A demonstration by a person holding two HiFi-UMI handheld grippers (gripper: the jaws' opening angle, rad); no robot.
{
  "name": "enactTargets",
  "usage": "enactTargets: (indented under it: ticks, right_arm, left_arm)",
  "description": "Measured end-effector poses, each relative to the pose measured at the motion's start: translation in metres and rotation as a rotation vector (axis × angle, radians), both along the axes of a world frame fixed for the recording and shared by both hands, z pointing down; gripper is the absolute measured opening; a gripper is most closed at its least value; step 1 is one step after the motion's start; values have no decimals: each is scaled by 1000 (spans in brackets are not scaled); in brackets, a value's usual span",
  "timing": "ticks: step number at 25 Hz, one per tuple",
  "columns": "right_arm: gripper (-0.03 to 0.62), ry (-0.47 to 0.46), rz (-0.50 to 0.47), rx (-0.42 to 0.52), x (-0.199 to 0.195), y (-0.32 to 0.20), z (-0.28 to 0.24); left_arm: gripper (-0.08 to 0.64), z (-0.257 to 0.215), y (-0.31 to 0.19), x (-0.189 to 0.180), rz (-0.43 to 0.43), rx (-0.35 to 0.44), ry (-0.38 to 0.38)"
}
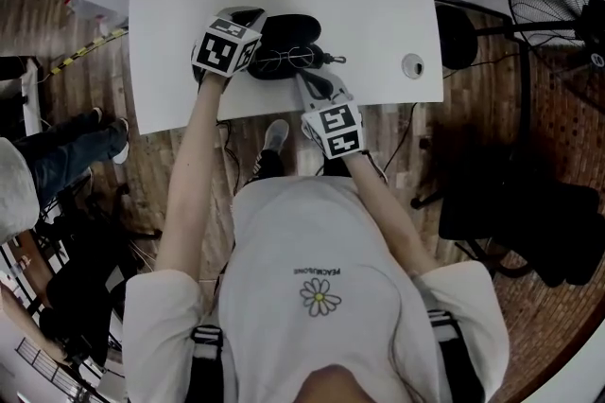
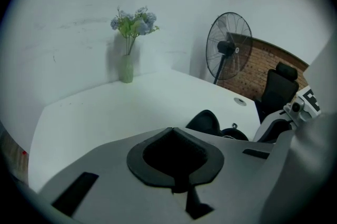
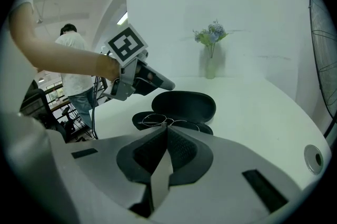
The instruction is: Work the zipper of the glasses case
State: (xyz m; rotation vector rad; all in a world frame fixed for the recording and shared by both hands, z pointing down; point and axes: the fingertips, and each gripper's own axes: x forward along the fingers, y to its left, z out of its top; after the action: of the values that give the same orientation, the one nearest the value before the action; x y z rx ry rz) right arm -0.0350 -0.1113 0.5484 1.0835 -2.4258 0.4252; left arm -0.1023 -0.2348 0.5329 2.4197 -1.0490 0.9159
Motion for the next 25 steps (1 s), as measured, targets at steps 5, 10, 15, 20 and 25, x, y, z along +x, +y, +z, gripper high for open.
enactTargets:
  ticks: [5,10,15,20,25]
  right_arm:
    - [8,-2,1,7,0,-2,-1]
    - [8,2,-6,9,1,0,1]
    - [8,2,-5,-3,-1,4,5]
    - [8,6,-5,-8,-1,4,8]
    - [8,2,13,-14,1,4,12]
  left_arm:
    - [14,1,10,3,-4,39,-16]
    - [15,-1,-13,-5,-49,-9,-32]
    - [14,17,-6,-7,-31,-147,-60]
    - [14,2,2,-6,-43,-143,17]
    - [14,-12,14,-3,-31,-142,68]
